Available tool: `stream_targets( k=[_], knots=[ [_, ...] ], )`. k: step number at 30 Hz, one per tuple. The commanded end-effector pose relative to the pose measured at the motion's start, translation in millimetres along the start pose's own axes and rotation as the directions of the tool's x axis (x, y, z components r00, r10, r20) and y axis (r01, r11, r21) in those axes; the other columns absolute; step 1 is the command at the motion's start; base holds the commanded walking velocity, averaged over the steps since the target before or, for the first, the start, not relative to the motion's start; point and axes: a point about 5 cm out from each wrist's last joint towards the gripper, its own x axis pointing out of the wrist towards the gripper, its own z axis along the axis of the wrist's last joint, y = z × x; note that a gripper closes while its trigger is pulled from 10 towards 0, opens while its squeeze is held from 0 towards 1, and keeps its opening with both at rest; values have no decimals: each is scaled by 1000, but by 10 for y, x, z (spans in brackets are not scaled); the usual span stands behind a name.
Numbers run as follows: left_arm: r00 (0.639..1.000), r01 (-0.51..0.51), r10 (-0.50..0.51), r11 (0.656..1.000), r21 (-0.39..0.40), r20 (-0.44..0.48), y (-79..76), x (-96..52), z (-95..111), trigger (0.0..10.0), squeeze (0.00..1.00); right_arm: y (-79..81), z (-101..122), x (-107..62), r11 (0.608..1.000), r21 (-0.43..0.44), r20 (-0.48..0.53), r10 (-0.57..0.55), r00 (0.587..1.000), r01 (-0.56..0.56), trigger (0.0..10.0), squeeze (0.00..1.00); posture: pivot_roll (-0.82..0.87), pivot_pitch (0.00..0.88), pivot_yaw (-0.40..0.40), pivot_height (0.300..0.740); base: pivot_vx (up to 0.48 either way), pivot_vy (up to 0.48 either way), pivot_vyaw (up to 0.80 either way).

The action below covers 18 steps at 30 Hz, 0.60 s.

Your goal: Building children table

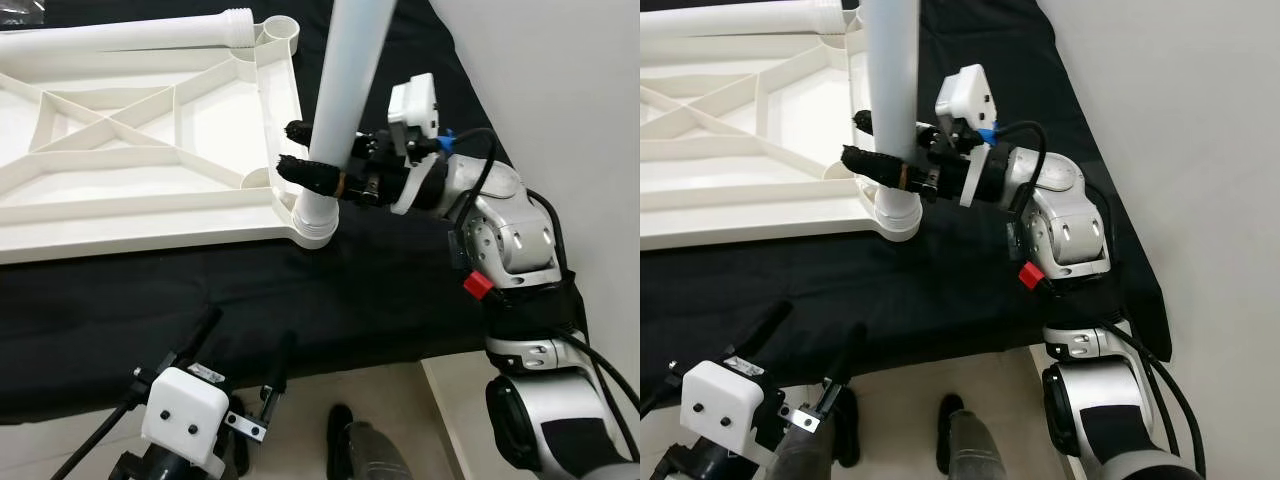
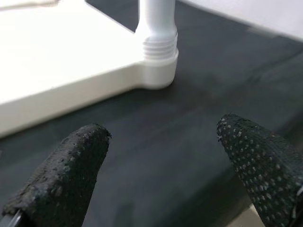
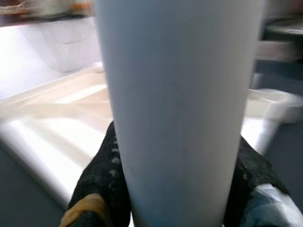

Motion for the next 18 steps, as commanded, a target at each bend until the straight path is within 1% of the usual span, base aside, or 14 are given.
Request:
stream_targets(
  k=[1, 2, 4, 5, 6, 7, 8, 9, 10, 11, 14, 15, 16, 18],
  knots=[
    [1000, 2, -2, 1000, -4, -28, -21, -13, -70, 10000, 0, 60, -744, -227, 942, 82, -407, -267, 874, 326, 0, 0, 92, 367, -104, 740, 0, 0, 0],
    [1000, 0, 0, 1000, -2, -23, -17, 12, -87, 10000, 0, 162, -734, -188, 915, 100, -418, -317, 851, 390, 0, 0, 91, 358, -108, 740, 0, 0, 0],
    [1000, 0, 0, 1000, -2, -23, -17, 12, -87, 10000, 0, 162, -734, -188, 915, 100, -418, -317, 851, 390, 0, 0, 91, 358, -108, 740, 0, 0, 0],
    [1000, -2, 2, 1000, -1, -20, -13, 29, -101, 10000, 0, 220, -699, -128, 914, 128, -405, -306, 861, 385, 0, 0, 86, 352, -112, 740, 0, 0, 0],
    [1000, -3, 3, 1000, -1, -17, -11, 40, -111, 10000, 0, 250, -616, -28, 920, 139, -376, -293, 879, 366, 0, 0, 78, 343, -118, 740, 0, 0, 0],
    [1000, -3, 3, 1000, -1, -17, -11, 40, -111, 10000, 0, 250, -616, -28, 920, 139, -376, -293, 879, 366, 0, 0, 78, 343, -118, 740, 0, 0, 0],
    [1000, -5, 5, 1000, 0, -14, -10, 50, -115, 10000, 0, 295, -540, 47, 929, 147, -353, -271, 895, 339, 0, 0, 76, 341, -120, 740, 0, 0, 0],
    [1000, -5, 5, 1000, 0, -14, -10, 50, -115, 10000, 0, 295, -540, 47, 929, 147, -353, -271, 895, 339, 0, 0, 76, 341, -120, 740, 0, 0, 0],
    [1000, -9, 9, 1000, 0, -11, -11, 59, -114, 10000, 0, 337, -489, 74, 939, 149, -344, -245, 906, 311, 0, 0, 76, 341, -124, 740, 0, 0, 0],
    [1000, -12, 12, 1000, 1, -9, -14, 65, -112, 10000, 0, 368, -446, 69, 939, 143, -344, -248, 905, 312, 10000, 0, 76, 343, -123, 740, 0, 0, 0],
    [1000, -13, 13, 1000, 0, -8, -16, 67, -110, 10000, 0, 373, -418, 55, 946, 138, -339, -234, 911, 294, 10000, 0, 76, 345, -123, 740, 0, 0, 0],
    [1000, -12, 12, 1000, -1, -7, -19, 67, -107, 10000, 0, 332, -397, 35, 954, 126, -331, -217, 919, 270, 10000, 1000, 79, 348, -124, 740, 0, 0, 0],
    [1000, -12, 12, 1000, -1, -7, -19, 67, -107, 10000, 0, 332, -397, 35, 954, 126, -331, -217, 919, 270, 10000, 1000, 79, 348, -124, 740, 0, 0, 0],
    [1000, -11, 11, 1000, -2, -6, -25, 62, -103, 10000, 0, 239, -256, 54, 971, 168, -234, -130, 964, 172, 10000, 1000, 83, 358, -124, 740, 0, 0, 0]
  ],
)
